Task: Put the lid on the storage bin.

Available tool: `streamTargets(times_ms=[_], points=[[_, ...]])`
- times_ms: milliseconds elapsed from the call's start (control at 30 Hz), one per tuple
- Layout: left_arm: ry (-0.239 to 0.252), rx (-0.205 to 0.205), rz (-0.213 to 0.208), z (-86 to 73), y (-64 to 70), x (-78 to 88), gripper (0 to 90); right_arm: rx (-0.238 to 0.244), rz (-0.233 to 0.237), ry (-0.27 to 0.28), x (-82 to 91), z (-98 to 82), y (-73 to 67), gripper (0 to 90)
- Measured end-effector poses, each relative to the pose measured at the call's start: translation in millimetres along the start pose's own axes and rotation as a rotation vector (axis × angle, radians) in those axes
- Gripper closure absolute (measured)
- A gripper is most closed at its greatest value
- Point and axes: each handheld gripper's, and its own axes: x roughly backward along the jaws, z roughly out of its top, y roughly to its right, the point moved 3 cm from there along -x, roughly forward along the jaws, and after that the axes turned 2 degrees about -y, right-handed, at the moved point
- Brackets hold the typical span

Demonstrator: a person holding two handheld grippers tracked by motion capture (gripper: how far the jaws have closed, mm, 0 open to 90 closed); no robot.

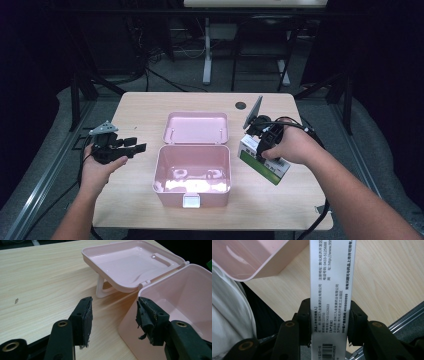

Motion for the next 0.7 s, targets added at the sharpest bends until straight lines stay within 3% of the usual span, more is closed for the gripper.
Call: streamTargets(times_ms=[333, 700], points=[[0.002, -0.001, 0.000, 0.3, 0.5, -0.1, 46.6, 0.047, -0.003, 0.000, 14.0, 6.5, -13.6, 61.6], [0.003, 0.000, 0.000, 0.4, -0.7, 1.0, 46.7, 0.125, 0.002, 0.009, 21.0, 29.4, -35.0, 61.6]])
